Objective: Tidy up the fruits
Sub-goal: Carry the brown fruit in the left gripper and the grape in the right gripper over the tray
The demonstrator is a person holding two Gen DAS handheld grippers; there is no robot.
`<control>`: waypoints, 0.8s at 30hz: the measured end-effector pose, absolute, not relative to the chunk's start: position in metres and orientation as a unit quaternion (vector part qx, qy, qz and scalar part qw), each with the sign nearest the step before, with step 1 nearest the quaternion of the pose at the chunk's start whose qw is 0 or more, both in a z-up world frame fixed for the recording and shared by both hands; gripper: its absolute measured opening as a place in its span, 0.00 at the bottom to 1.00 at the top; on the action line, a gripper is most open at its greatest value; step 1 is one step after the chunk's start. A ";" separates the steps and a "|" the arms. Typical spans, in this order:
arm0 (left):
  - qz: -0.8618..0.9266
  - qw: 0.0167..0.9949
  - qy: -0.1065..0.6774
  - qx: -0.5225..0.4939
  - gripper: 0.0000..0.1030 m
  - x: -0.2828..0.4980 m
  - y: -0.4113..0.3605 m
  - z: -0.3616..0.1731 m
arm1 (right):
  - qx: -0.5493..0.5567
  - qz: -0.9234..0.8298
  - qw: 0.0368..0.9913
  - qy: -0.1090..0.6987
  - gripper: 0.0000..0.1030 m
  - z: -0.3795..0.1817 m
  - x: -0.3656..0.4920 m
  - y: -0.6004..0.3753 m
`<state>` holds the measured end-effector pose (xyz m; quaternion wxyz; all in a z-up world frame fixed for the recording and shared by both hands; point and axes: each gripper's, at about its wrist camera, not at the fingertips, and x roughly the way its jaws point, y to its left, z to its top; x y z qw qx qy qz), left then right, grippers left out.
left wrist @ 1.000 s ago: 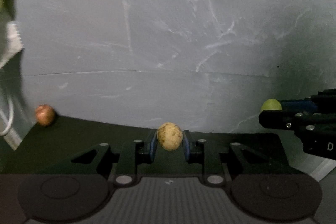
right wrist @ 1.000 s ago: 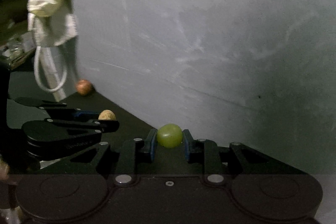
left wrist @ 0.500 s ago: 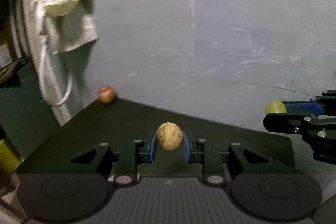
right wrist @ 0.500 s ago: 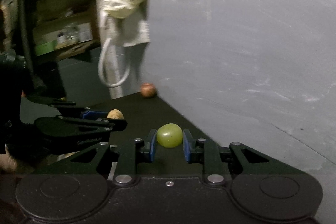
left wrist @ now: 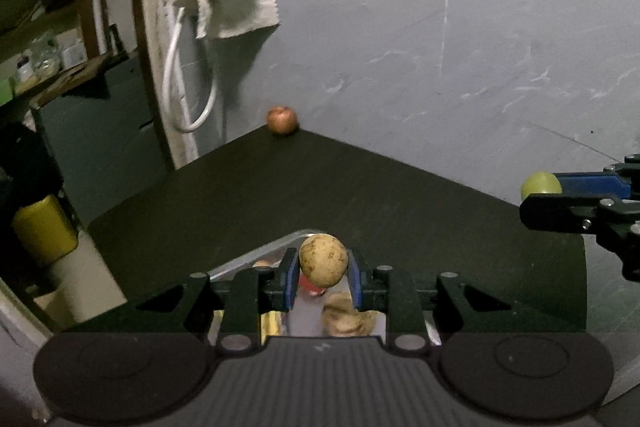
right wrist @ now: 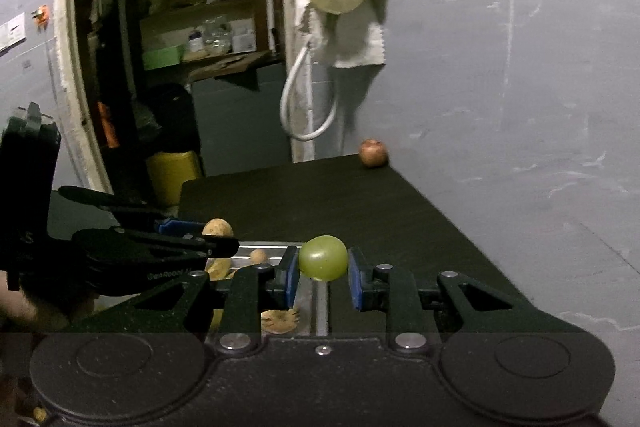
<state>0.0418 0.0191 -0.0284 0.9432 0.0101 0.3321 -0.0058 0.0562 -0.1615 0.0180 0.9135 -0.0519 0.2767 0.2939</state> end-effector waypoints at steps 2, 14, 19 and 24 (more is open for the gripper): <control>-0.001 0.943 0.333 0.008 0.27 0.036 0.021 -0.028 | -0.055 0.303 0.910 0.277 0.26 0.018 0.050 -0.158; 0.033 0.933 0.359 -0.005 0.27 -0.020 0.036 -0.042 | -0.069 0.351 0.886 0.295 0.26 -0.001 0.015 -0.142; 0.020 0.922 0.386 -0.020 0.27 -0.045 0.036 -0.062 | -0.074 0.346 0.881 0.315 0.26 -0.015 -0.001 -0.139; -0.010 0.912 0.408 -0.041 0.27 -0.063 0.032 -0.086 | -0.084 0.325 0.877 0.343 0.26 -0.033 -0.016 -0.138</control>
